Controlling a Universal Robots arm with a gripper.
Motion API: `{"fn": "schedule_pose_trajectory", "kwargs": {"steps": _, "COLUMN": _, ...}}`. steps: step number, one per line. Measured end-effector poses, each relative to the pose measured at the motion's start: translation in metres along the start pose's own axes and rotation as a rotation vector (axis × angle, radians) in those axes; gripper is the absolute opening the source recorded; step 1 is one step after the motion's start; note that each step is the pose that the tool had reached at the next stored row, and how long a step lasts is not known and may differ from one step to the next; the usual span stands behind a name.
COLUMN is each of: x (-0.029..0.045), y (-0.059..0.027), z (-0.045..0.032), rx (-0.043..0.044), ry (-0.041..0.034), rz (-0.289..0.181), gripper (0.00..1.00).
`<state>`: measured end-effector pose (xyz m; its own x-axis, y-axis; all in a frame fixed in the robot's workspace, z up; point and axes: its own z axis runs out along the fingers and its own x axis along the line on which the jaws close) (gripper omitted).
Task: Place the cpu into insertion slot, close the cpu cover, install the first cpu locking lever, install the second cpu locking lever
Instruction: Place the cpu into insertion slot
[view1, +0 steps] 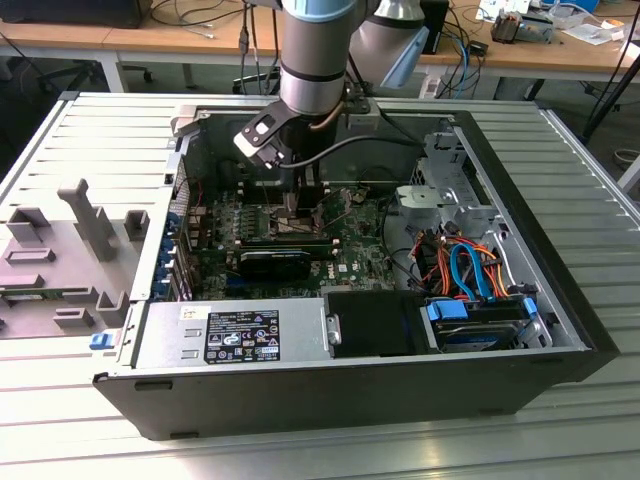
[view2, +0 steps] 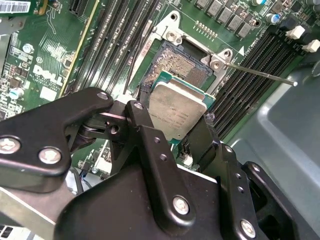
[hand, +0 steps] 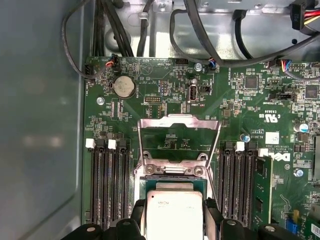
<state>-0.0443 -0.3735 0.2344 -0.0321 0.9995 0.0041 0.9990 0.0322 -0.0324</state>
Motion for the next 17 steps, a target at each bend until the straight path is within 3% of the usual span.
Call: {"fn": "schedule_pose_trajectory", "kwargs": {"steps": 17, "x": -0.0067, "y": -0.0056, "z": 0.0124, "rx": 0.0000, "ry": 0.0000, "rz": 0.000, "gripper": 0.55}}
